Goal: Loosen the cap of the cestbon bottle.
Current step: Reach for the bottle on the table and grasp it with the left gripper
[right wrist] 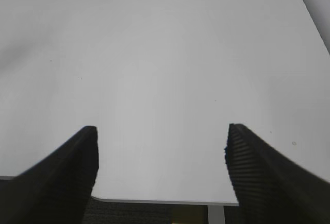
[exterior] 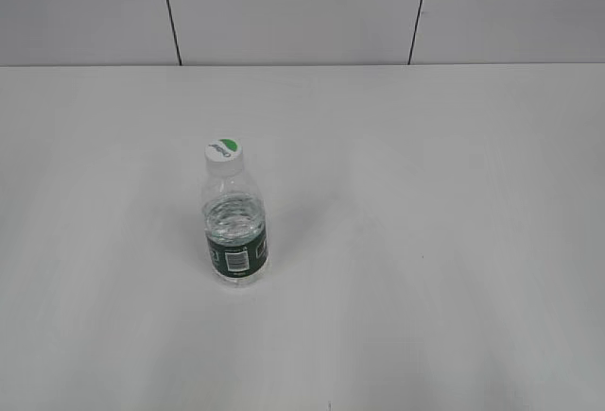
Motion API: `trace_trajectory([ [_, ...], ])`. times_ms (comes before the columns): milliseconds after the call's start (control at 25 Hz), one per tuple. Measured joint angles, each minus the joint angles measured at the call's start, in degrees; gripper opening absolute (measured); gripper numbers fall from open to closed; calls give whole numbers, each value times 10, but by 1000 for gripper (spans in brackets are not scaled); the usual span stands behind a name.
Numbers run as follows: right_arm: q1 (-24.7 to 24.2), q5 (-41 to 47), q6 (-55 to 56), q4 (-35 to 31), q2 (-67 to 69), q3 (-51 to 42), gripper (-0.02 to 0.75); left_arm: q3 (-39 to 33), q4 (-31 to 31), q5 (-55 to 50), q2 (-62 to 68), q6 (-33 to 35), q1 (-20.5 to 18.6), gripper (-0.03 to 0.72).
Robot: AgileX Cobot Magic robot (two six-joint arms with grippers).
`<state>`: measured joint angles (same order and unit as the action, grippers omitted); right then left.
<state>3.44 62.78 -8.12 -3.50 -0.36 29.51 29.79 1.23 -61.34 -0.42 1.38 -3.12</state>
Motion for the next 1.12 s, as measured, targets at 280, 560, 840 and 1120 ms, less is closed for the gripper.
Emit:
trace_trajectory([
  [280, 0, 0, 0, 0, 0, 0, 588, 0, 0, 0, 0, 0, 0, 530],
  [560, 0, 0, 0, 0, 0, 0, 588, 0, 0, 0, 0, 0, 0, 530],
  [840, 0, 0, 0, -1, 0, 0, 588, 0, 0, 0, 0, 0, 0, 530],
  [1120, 0, 0, 0, -1, 0, 0, 588, 0, -9, 0, 0, 0, 0, 530],
])
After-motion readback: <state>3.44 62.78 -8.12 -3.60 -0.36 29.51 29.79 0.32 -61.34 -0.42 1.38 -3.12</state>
